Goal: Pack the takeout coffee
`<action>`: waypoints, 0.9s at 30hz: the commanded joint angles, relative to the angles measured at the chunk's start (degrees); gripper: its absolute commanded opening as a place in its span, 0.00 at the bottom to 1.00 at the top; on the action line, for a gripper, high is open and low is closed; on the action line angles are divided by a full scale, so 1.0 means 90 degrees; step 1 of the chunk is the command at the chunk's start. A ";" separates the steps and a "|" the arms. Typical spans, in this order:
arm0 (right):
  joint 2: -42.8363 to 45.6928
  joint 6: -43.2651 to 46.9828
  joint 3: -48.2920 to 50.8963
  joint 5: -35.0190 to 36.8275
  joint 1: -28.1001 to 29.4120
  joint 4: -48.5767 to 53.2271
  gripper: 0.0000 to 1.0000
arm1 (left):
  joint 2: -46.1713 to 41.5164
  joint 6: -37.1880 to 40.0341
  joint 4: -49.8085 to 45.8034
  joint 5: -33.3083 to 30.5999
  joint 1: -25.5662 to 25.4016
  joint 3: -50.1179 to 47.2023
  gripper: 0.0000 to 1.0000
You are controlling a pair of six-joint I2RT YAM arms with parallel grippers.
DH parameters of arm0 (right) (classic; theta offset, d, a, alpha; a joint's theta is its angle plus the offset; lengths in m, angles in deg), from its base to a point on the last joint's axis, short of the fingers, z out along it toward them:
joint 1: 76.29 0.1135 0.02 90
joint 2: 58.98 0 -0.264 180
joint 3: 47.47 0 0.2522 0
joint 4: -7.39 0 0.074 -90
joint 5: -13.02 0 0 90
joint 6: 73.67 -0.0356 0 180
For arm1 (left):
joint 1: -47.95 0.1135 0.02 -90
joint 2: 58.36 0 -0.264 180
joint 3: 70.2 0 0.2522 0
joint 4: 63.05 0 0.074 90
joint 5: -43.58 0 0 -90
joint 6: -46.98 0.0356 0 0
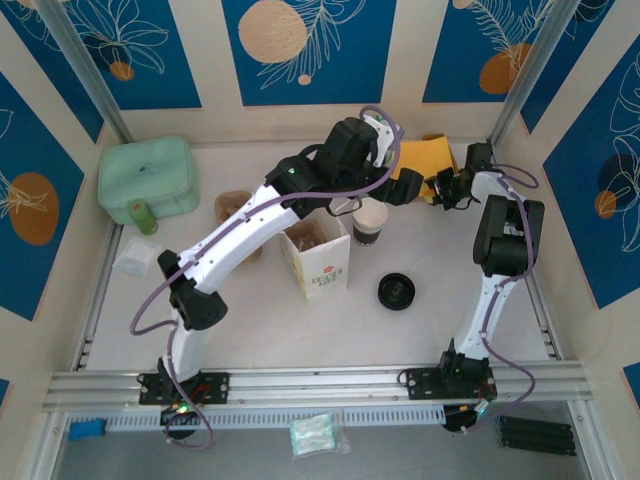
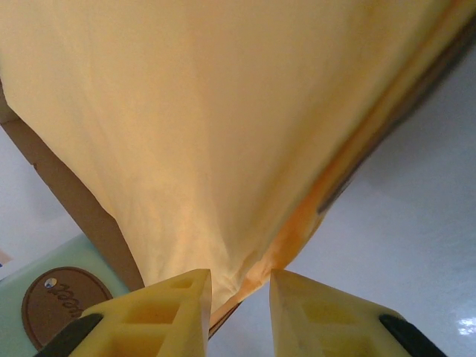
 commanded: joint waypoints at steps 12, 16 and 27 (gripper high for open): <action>-0.0218 -0.0109 -0.0288 -0.0119 -0.0004 0.0049 0.15 | 0.0117 0.0044 -0.0092 0.0139 -0.0069 0.0233 0.99; -0.0218 -0.0072 -0.0357 -0.0150 -0.0009 0.0039 0.06 | 0.0106 0.0056 -0.0099 0.0137 -0.0070 0.0239 0.99; 0.0267 -0.0101 -0.0286 -0.0377 -0.0102 -0.0284 0.00 | 0.0105 0.0058 -0.0078 0.0142 -0.0077 0.0227 1.00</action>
